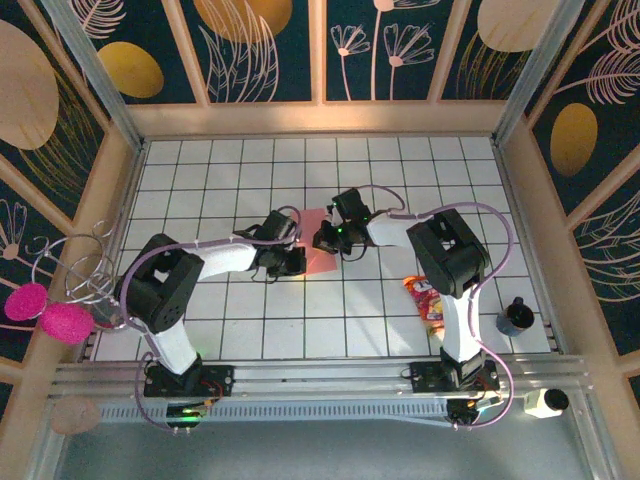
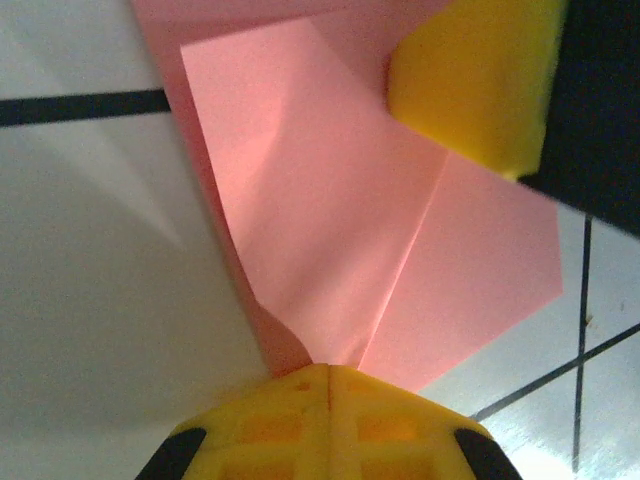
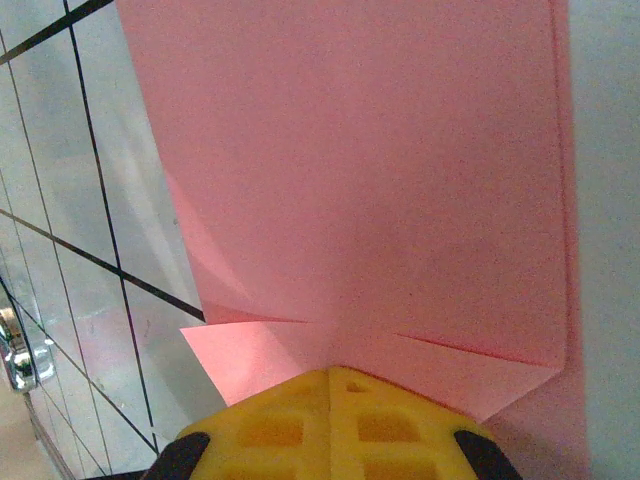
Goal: Fold a paper plane with a square sheet of paper (pick it up from the middle)
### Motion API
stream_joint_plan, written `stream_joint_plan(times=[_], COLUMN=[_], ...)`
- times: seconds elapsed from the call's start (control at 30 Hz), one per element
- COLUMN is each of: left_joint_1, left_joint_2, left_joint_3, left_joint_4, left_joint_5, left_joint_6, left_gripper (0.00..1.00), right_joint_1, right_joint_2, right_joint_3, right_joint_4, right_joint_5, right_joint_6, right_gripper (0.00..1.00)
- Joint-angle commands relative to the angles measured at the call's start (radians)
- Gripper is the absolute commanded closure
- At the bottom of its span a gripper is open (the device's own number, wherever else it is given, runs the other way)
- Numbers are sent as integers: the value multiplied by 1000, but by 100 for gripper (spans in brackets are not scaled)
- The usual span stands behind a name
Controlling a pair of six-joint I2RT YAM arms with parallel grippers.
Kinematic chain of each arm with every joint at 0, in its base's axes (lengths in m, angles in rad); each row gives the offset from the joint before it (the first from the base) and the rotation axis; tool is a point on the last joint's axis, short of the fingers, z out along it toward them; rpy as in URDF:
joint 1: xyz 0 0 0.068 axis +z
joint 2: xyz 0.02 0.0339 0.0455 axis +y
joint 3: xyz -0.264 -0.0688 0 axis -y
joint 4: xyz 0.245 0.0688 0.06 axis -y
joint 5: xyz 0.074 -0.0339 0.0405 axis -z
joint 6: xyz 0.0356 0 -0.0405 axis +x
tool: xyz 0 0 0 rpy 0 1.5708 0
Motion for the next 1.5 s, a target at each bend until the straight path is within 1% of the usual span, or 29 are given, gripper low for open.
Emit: stream_joint_plan(times=[0.0,0.1,0.2,0.3,0.37,0.4,0.43,0.5,0.63,0.87,1.07,1.27,1.3,1.47], left_joint_1=[-1,0,-1,6,15,21,27,37,42,75,92,107,109,115], left_joint_2=[-17,-61,-113,-137,-137,-131,-119,-89,-5,76,112,123,124,125], left_joint_3=[-13,13,58,97,110,111,117,129,166,156,117,59,46,17], left_joint_4=[-218,-223,-179,-118,-62,-37,-12,37,128,140,170,196,201,215], left_joint_5=[-1,-8,-37,-87,-119,-122,-117,-94,-6,-38,-38,-43,-43,-36], left_joint_6=[101,103,63,12,-29,-47,-67,-98,-151,-182,-202,-222,-226,-234], left_gripper=[100,100,100,96,91,90,88,85,83,82,81,80,80,80], right_joint_1=[-11,-11,-14,-27,-47,-56,-56,-93,-105,-90,-68,-68,-51,-44], right_joint_2=[48,24,-49,-134,-186,-200,-215,-227,-221,-178,-137,-109,-108,-97], right_joint_3=[1,4,0,-24,-69,-92,-117,-157,-192,-194,-173,-166,-164,-154], right_joint_4=[-65,-43,5,43,71,85,99,114,138,167,165,167,169,180], right_joint_5=[55,22,-5,8,28,34,38,41,20,-16,-24,-27,-27,-30], right_joint_6=[12,13,25,48,80,96,115,138,170,215,243,267,267,271], right_gripper=[100,100,100,100,90,87,84,78,72,66,64,64,64,69])
